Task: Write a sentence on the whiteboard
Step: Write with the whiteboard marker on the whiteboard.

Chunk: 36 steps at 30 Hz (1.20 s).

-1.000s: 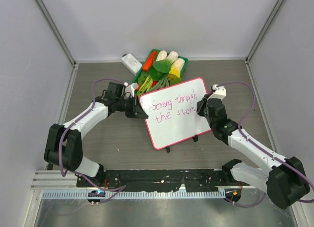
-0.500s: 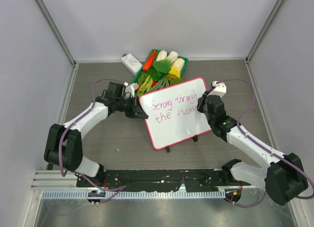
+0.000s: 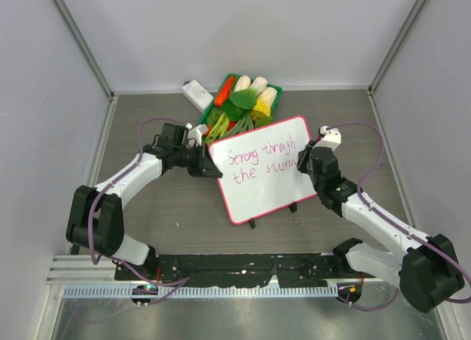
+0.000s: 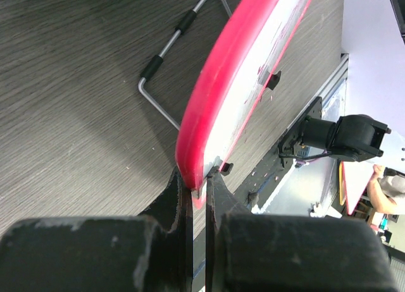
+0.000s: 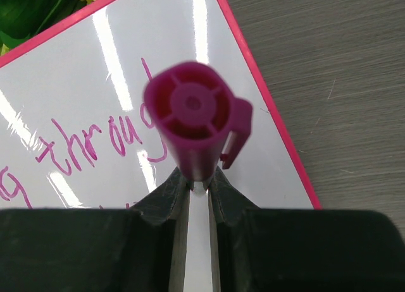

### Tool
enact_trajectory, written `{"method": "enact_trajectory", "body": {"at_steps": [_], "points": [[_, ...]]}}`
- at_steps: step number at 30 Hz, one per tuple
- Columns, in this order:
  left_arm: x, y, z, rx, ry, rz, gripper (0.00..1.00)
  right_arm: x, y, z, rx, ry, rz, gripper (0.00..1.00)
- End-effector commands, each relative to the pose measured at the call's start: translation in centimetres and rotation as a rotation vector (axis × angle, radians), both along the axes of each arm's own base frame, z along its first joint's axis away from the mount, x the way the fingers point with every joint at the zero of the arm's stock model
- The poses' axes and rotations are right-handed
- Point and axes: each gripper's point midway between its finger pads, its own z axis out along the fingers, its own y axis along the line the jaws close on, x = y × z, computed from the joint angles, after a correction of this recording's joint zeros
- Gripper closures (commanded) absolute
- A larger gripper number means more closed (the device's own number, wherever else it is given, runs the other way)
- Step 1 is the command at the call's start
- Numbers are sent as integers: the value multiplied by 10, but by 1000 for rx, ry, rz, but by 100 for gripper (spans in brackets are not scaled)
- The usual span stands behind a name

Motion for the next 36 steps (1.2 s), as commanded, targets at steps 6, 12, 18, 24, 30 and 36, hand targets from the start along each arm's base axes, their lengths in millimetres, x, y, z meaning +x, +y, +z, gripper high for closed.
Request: {"method": "enact_trajectory", "body": {"at_steps": [6, 12, 18, 24, 30, 36], "points": [[13, 21, -21, 155, -96, 41, 100, -6, -4, 10, 26, -16, -12, 99], [14, 21, -21, 154, -97, 43, 100, -4, -4, 39, 52, -79, -14, 98], [13, 21, -21, 154, -97, 42, 100, -1, -11, 34, 24, -72, -49, 99], [13, 21, -20, 153, -99, 43, 100, 2, -10, 1, 1, -15, -61, 99], [13, 21, -17, 152, -106, 43, 100, -2, -9, -1, 23, -8, -52, 99], [14, 21, -17, 153, -106, 44, 100, -13, -14, 40, 58, -72, -44, 99]]}}
